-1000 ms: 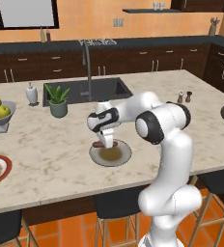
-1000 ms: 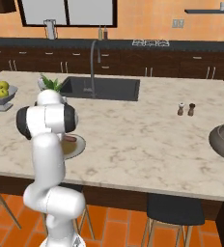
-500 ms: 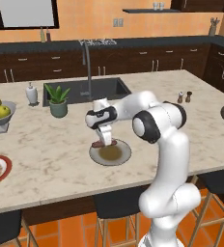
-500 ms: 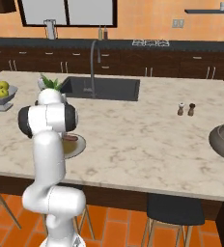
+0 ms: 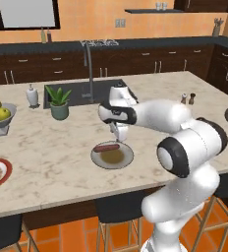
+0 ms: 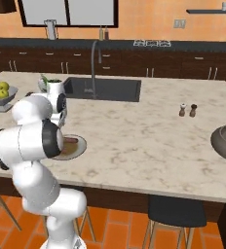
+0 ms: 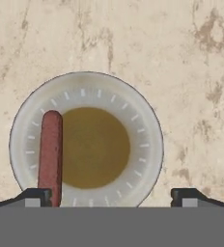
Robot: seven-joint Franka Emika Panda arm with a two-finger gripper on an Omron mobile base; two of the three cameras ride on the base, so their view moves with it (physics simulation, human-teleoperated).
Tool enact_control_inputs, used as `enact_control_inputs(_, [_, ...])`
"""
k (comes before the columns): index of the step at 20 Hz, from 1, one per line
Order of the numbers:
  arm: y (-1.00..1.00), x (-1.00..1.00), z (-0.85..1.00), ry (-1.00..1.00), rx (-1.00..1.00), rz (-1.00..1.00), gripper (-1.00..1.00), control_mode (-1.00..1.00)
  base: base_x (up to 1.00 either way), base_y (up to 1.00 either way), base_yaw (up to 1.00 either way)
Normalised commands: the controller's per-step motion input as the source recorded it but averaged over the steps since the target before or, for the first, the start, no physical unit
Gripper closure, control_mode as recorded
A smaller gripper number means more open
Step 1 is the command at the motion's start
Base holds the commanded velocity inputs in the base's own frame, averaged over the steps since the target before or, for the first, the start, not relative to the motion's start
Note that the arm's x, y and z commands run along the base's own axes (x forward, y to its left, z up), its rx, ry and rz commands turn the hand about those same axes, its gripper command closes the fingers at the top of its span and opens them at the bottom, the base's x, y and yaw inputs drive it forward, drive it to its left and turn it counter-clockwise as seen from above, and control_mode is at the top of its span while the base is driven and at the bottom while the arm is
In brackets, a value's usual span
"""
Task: Place one bun and one sausage from the bowl on each plate.
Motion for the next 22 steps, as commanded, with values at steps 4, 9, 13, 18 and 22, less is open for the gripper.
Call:
enact_control_inputs(4, [-0.6,-1.0,0.96,-0.19,0.12,0.0,-1.0,-1.0,0.0,0.0,0.0])
enact_control_inputs(9, [-0.34,-0.92,1.0,-0.01,0.17,0.0,-1.0,-1.0,0.0,0.0,0.0])
enact_control_inputs(13, [-0.01,-0.29,1.0,0.06,0.18,0.01,-1.0,-1.0,0.0,0.0,0.0])
enact_control_inputs(18, [-0.01,-0.41,1.0,0.04,0.0,0.15,-1.0,-1.0,0.0,0.0,0.0])
enact_control_inputs(22, [0.0,-0.74,0.95,0.0,-0.13,0.27,-1.0,-1.0,0.0,0.0,0.0])
